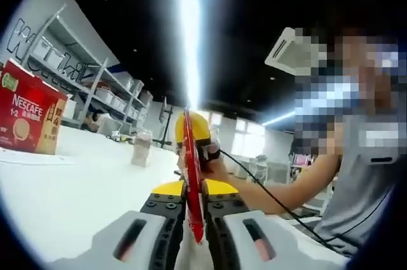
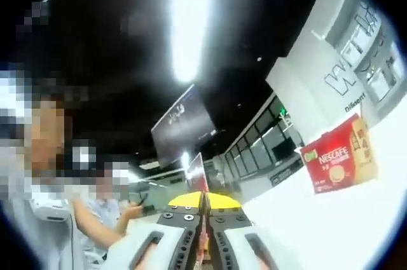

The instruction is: Tear open the coffee pouch, take out the coffee, and pour the coffee from the pouch into the cup

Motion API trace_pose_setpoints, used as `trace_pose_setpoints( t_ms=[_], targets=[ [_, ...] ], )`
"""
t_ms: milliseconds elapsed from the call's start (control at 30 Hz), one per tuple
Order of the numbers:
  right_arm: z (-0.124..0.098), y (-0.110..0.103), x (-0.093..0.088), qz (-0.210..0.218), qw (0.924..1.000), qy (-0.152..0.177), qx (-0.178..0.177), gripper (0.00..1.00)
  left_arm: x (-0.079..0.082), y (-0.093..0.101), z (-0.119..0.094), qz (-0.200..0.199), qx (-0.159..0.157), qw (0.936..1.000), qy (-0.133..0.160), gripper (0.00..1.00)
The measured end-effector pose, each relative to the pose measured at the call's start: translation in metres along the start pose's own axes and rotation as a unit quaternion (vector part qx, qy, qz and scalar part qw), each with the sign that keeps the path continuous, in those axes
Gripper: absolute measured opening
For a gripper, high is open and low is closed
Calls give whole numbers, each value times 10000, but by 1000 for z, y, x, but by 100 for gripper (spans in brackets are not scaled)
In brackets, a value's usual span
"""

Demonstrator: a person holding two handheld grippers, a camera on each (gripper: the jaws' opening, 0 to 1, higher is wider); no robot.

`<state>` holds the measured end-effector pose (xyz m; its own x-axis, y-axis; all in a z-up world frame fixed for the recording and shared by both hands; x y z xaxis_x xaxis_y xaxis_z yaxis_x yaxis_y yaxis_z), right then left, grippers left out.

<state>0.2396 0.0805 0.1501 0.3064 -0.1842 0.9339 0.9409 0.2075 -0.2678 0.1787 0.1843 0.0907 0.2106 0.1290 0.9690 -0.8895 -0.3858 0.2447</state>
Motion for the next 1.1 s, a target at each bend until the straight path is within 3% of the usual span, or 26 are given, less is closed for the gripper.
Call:
trace_pose_setpoints(
  t_ms=[100,200,333,433,500,633,700,800,833,867,933,967,1067,1100],
  targets=[
    [1,-1,0,107,9994,157,300,6,3,-3,-4,-103,-5,9999,69,12],
    [2,5,-2,243,9990,233,299,11,5,-3,-5,-122,16,9998,182,12],
    [4,7,-3,303,9989,269,225,10,1,-1,-3,-76,47,9999,65,12],
    [3,6,-3,410,9983,349,211,3,-1,-2,-2,-62,87,9999,24,12],
    [5,7,-2,414,9988,245,131,2,-2,-2,-2,-88,74,9999,-12,12],
    [5,2,-2,139,9998,123,68,3,-2,0,-2,-90,49,9999,-24,12],
    [6,5,-4,-534,9969,-146,-558,3,-4,-1,-1,-126,57,9999,-98,12],
    [5,7,-5,-1676,9759,-466,-1319,2,-4,-1,-1,-189,63,9997,-103,13],
    [6,6,-6,-1924,9695,-587,-1401,2,-4,-1,-1,-207,63,9997,-106,13],
    [10,1,-9,-3063,9274,-1089,-1851,2,-9,0,3,-276,37,9992,-285,13],
    [11,-5,-9,-3819,8913,-1321,-2054,1,-9,3,3,-240,-11,9992,-316,13],
    [11,-6,-9,-3993,8805,-1419,-2126,1,-9,3,3,-241,-25,9992,-325,13],
    [12,-7,-11,-4178,8692,-1519,-2164,1,-10,4,4,-243,-39,9990,-383,13],
    [12,-5,-12,-4135,8702,-1534,-2196,1,-10,4,4,-246,-39,9989,-385,13]
  ],
)
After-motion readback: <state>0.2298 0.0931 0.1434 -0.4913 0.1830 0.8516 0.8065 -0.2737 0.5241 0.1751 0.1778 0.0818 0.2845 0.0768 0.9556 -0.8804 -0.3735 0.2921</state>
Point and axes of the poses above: the point that each gripper's makers call its tool centre point, and the gripper's own axes: z roughly forward along the fingers, y roughly to its right, x roughly out of its top, the point moved 5 cm from there along -z, roughly backward along the fingers, and after that the axes turned 11 degrees about -y, right-handed, at the moved point
